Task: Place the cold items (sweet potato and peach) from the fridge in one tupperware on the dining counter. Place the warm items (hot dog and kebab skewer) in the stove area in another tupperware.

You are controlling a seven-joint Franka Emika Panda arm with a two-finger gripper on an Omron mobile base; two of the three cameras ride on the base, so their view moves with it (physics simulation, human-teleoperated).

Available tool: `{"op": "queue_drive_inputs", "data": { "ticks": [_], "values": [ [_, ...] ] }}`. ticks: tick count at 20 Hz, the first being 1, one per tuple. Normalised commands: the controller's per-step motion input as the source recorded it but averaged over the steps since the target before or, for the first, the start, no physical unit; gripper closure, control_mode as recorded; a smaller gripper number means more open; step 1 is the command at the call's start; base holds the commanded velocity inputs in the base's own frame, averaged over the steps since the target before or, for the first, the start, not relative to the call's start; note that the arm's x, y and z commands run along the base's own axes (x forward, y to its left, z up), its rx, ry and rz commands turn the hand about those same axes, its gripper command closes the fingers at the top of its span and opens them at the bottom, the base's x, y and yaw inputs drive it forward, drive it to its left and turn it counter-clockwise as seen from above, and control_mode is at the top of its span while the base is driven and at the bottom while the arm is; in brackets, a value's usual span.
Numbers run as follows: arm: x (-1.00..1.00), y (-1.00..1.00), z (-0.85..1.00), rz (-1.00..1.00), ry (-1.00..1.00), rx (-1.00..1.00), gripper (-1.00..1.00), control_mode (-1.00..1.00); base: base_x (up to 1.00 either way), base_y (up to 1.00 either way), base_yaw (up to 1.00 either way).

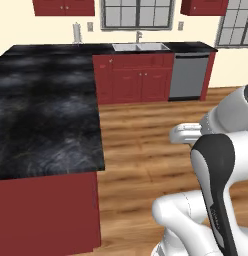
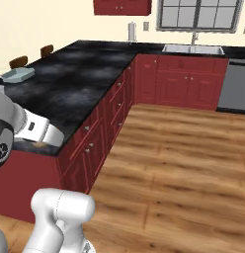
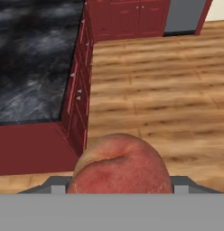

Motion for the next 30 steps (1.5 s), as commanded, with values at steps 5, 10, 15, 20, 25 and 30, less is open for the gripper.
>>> {"op": "queue_drive_inputs", "data": {
  "ticks": [5, 10, 15, 20, 25, 30],
  "values": [
    [0.0, 0.0, 0.0, 0.0, 0.0, 0.0, 1.0, 1.0, 0.0, 1.0, 0.0],
    [0.0, 0.0, 0.0, 0.0, 0.0, 0.0, 1.0, 1.0, 0.0, 1.0, 0.0],
    [0.0, 0.0, 0.0, 0.0, 0.0, 0.0, 1.0, 1.0, 0.0, 1.0, -0.01],
    [0.0, 0.0, 0.0, 0.0, 0.0, 0.0, 1.0, 1.0, 0.01, 1.0, -0.09],
    [0.0, 0.0, 0.0, 0.0, 0.0, 0.0, 1.0, 1.0, 0.08, 1.0, -0.18],
    [0.0, 0.0, 0.0, 0.0, 0.0, 0.0, 1.0, 1.0, 0.1, 1.0, -0.29]
  ]
}}
